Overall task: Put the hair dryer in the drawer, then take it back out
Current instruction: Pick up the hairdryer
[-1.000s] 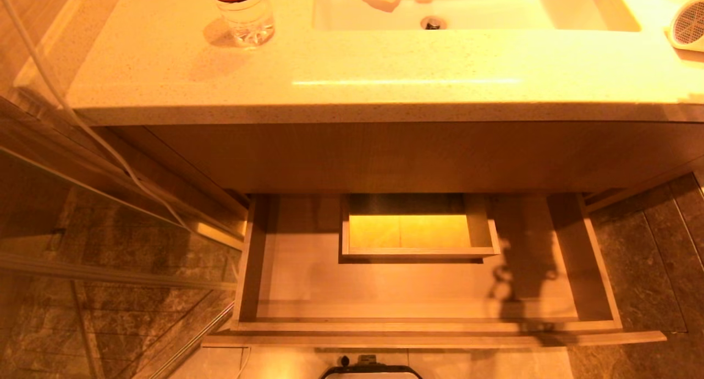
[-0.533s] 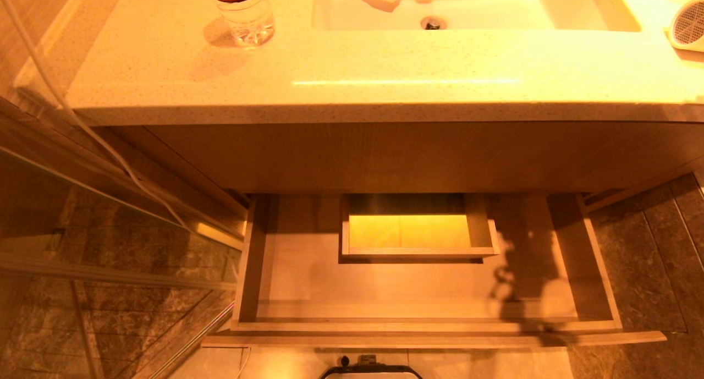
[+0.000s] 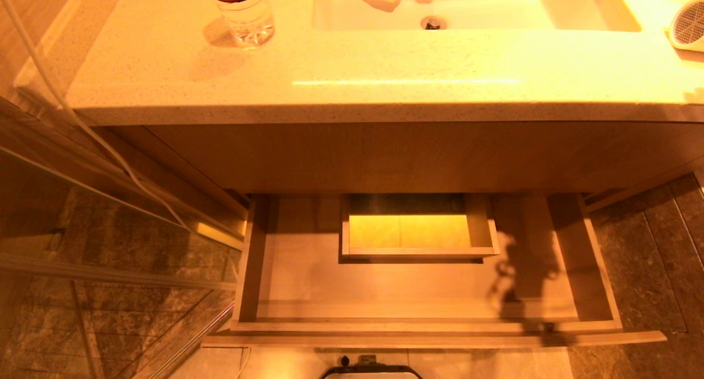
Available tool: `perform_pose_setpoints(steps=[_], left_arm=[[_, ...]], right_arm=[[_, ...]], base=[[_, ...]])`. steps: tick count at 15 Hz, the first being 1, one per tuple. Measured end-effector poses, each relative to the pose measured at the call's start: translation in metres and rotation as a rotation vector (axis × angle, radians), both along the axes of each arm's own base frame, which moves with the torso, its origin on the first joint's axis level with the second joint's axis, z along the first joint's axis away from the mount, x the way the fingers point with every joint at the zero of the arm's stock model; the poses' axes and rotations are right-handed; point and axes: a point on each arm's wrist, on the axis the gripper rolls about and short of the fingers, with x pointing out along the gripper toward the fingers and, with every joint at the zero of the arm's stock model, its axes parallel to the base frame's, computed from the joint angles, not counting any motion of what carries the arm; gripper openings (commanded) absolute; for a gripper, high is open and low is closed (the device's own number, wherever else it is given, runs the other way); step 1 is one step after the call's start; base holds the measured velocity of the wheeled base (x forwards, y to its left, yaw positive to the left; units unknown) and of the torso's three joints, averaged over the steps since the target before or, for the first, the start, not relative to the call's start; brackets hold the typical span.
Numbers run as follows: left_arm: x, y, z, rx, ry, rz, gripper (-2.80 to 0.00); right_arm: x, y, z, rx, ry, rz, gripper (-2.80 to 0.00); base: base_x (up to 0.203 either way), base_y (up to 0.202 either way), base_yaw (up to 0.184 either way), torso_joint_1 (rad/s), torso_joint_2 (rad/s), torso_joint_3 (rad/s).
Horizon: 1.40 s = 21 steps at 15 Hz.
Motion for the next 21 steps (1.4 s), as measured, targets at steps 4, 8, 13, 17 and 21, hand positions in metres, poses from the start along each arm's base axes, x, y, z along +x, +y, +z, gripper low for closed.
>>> perform_pose_setpoints(steps=[4, 8, 13, 17, 21], left_arm=[[0.0, 0.0, 0.0, 0.0, 0.0, 0.0, -2.8], [0.0, 0.0, 0.0, 0.0, 0.0, 0.0, -2.8], [0.0, 0.0, 0.0, 0.0, 0.0, 0.0, -2.8], [0.0, 0.0, 0.0, 0.0, 0.0, 0.0, -2.8], [0.0, 0.0, 0.0, 0.0, 0.0, 0.0, -2.8]], right_arm=[[0.003, -0.002, 0.001, -0.004, -0.01, -0.002, -2.8], [0.005, -0.003, 0.0, -0.005, -0.01, -0.003, -2.8], [0.011, -0.006, -0.002, -0.015, 0.002, -0.002, 0.0], [0.02, -0.011, -0.005, -0.009, 0.011, -0.003, 0.0], [0.031, -0.018, -0.008, 0.029, -0.001, -0.02, 0.0]], base=[[0.0, 0.0, 0.0, 0.0, 0.0, 0.0], [0.0, 0.0, 0.0, 0.0, 0.0, 0.0], [0.0, 0.0, 0.0, 0.0, 0.0, 0.0], [0.0, 0.0, 0.0, 0.0, 0.0, 0.0], [0.0, 0.0, 0.0, 0.0, 0.0, 0.0]])
